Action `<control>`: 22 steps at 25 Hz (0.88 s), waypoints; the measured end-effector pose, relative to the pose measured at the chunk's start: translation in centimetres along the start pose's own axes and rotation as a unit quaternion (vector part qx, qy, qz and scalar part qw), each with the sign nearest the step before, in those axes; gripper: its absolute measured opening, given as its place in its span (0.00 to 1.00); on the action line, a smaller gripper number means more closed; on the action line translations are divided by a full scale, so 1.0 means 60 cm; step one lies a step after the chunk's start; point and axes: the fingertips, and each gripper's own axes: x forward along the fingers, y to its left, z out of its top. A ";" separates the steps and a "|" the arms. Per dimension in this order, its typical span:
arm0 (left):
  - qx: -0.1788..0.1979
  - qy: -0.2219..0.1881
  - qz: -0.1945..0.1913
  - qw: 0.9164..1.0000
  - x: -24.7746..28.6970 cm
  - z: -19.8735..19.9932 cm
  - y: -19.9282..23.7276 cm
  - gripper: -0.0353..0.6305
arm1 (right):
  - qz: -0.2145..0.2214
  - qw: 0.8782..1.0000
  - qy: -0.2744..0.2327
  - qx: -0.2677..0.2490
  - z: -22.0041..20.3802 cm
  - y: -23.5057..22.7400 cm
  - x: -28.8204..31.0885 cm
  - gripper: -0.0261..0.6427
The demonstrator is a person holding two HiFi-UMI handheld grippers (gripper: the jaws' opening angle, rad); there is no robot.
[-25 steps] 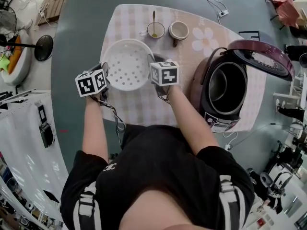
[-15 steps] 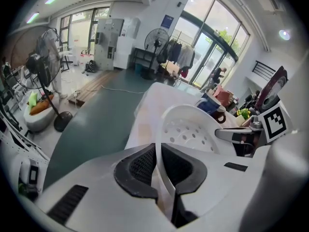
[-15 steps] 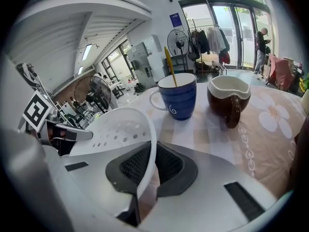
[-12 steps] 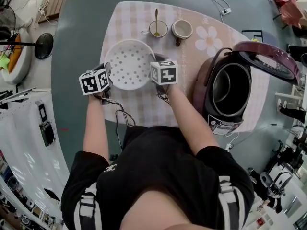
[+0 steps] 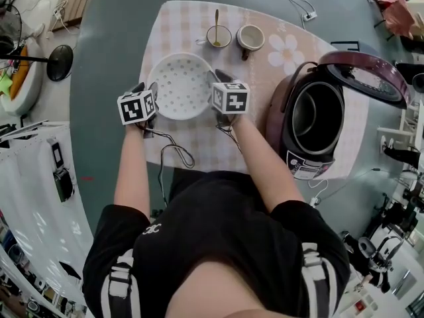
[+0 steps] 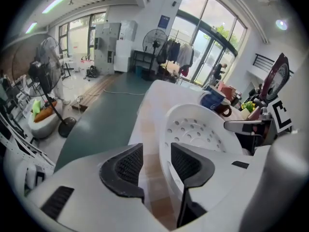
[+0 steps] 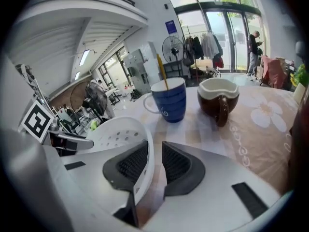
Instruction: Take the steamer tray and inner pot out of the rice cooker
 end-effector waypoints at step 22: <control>0.165 -0.382 -0.035 0.909 -0.440 0.238 -0.320 0.06 | -0.098 0.889 -0.431 -0.118 0.277 0.054 -0.583 0.04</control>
